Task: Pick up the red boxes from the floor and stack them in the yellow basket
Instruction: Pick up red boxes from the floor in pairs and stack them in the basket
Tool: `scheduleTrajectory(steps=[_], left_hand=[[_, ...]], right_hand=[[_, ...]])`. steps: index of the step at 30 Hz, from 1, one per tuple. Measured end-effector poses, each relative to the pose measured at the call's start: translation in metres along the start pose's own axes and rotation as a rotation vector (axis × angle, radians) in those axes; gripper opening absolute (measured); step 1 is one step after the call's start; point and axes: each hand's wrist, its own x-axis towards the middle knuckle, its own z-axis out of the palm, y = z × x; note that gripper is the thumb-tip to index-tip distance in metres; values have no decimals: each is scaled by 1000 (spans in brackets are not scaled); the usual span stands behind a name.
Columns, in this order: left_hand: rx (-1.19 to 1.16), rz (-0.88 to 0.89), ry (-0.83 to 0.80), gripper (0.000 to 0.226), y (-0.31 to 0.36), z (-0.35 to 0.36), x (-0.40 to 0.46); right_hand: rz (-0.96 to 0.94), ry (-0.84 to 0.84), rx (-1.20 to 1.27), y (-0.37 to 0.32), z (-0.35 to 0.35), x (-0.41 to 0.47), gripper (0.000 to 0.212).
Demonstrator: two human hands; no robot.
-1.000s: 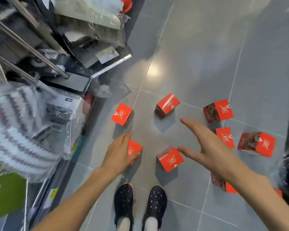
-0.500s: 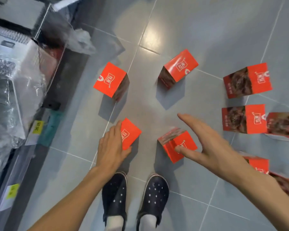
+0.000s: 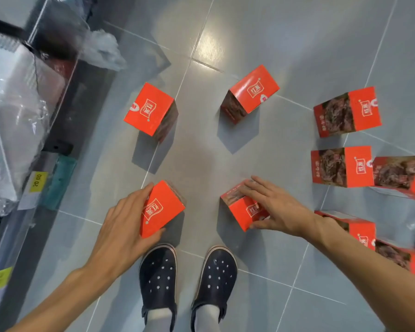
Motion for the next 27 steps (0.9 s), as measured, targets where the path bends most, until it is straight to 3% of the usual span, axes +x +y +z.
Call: scheduleTrajectory(steps=[11,17,27], left_hand=[[-38,-4,-31,98,-2,18,4],[-18,24,-45,96,19,-10,4],[10,84,-11,98,8,-10,9]], right_hand=[[-82,-8,-188,9,11,9,106],[-14,47,-207,-10,3,-5,87],[37,57,-212,-3,38,-8,113]])
